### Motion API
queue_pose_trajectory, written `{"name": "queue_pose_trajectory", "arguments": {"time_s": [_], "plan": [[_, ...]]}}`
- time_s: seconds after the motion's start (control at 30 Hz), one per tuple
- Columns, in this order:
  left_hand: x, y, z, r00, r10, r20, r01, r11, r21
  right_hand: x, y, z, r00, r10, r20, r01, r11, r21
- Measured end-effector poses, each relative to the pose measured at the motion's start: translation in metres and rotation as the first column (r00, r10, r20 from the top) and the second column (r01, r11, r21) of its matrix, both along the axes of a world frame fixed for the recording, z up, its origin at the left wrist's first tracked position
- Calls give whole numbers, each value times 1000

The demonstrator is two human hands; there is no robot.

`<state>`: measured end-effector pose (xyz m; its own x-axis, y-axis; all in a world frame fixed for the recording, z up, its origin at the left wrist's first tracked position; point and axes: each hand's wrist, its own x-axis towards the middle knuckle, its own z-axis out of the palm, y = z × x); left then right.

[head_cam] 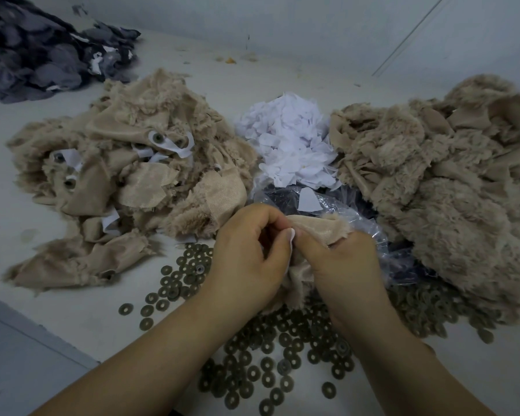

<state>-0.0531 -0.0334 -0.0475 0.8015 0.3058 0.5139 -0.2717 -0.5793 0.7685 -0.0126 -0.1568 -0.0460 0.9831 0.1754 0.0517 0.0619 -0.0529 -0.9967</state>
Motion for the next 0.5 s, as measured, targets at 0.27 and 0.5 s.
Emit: {"name": "queue_pose_trajectory", "arguments": {"time_s": [0.27, 0.5], "plan": [[0, -4, -2, 998, 51, 33, -51, 999, 8, -1, 0, 0, 1000, 4, 28, -4, 1000, -9], [-1, -2, -5, 992, 2, 129, -20, 991, 136, 0, 0, -1, 999, -21, 44, 20, 1000, 7]]}}
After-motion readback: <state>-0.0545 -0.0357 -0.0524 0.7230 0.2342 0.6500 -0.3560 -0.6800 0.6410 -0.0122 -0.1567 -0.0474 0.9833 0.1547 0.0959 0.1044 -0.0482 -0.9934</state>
